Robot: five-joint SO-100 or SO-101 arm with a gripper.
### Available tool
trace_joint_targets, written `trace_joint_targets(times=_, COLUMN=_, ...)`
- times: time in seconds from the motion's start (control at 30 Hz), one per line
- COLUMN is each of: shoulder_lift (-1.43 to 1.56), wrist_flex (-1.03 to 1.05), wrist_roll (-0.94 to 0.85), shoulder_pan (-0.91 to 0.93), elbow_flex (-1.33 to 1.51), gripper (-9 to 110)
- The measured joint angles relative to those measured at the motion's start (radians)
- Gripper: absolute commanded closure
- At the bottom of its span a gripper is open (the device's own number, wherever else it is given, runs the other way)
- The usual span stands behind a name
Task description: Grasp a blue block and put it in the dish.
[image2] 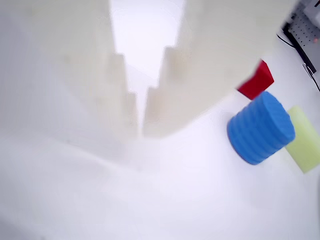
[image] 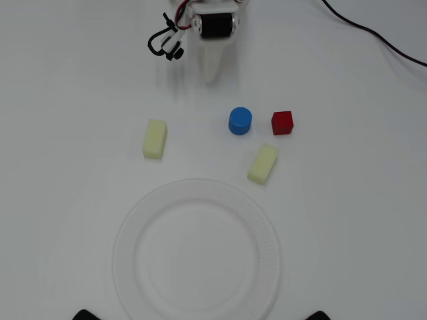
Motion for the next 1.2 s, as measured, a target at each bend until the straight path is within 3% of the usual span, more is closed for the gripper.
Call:
trace_joint_targets(times=0.3, shoulder_lift=0.0, wrist_flex=0.0, wrist_roll=-0.009, shoulder_pan=-0.005, elbow_flex=0.0, gripper=101)
trace_joint_targets(times=0.43, shoulder_lift=0.0, wrist_flex=0.0, wrist_roll=-0.146, shoulder_pan=-0.014, elbow_flex=0.0, gripper=101)
trace_joint_targets(times=0.83, shoulder_lift=-0.044, wrist_flex=0.002, wrist_roll=-0.069, shoulder_pan=0.04, elbow_flex=-0.14, gripper=98)
trace_joint_targets(times=1.07, shoulder_lift=-0.634, wrist_flex=0.003, wrist_roll=0.037, shoulder_pan=-0.006, elbow_flex=-0.468, gripper=92)
trace_joint_targets(times=1.2, shoulder_lift=-0.911, wrist_flex=0.003, wrist_roll=0.091, shoulder_pan=-0.089, elbow_flex=-0.64, gripper=82)
